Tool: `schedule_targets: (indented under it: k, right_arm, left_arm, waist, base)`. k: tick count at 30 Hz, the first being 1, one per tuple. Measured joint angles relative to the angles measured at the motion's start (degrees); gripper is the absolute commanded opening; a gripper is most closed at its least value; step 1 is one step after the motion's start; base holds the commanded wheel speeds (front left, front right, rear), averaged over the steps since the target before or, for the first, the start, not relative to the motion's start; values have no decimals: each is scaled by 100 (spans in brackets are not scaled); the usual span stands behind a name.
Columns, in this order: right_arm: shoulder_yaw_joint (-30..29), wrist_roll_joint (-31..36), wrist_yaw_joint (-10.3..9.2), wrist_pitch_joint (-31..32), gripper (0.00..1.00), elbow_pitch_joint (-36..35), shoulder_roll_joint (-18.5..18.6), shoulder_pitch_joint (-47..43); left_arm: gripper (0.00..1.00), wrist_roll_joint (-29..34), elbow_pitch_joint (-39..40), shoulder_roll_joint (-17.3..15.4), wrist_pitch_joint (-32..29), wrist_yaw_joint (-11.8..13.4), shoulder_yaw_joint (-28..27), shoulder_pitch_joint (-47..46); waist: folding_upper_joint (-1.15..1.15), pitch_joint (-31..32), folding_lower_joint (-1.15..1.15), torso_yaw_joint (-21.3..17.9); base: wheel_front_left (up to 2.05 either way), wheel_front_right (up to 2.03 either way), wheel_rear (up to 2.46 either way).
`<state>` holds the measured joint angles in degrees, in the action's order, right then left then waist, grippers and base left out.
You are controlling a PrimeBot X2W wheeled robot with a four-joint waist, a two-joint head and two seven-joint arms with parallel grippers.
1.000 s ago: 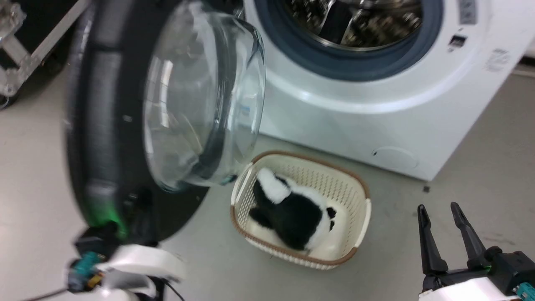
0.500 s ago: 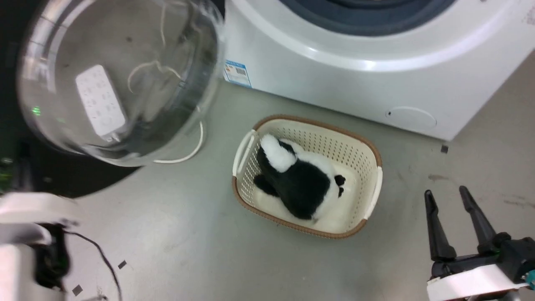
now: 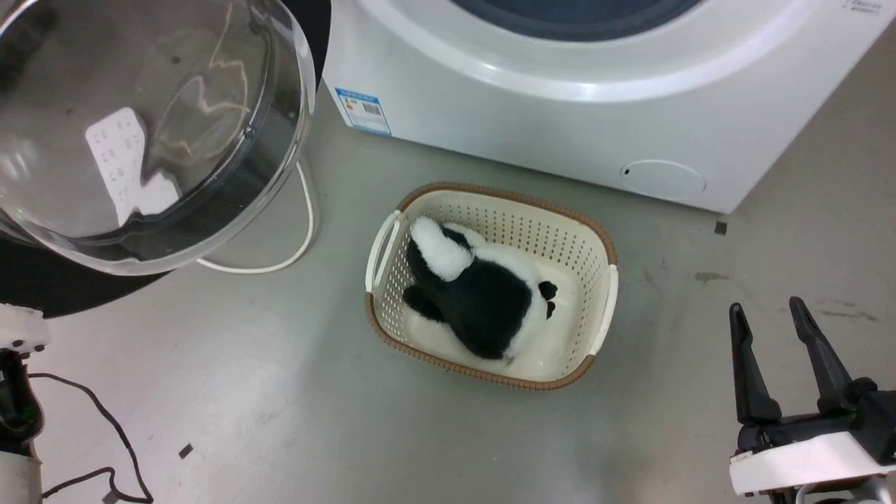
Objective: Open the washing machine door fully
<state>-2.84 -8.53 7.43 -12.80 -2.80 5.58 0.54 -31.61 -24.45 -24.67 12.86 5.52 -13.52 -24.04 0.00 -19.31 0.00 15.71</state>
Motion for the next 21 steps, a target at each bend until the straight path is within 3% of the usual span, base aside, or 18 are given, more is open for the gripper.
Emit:
schedule_targets:
  k: [7,21]
  right_arm:
    - [-127,0,0,-93,100,90,-54,2]
    - [-240,104,0,-172,100,205,-199,-57]
  left_arm:
    - [0,413,534,141,125,-144,437,259]
    - [0,932,2274,1278,182,-132,1454,1788]
  waist:
    - [0,386,-1,-126]
    - [0,1263,-2,-840]
  base:
    - [0,0,0]
    - [0,0,0]
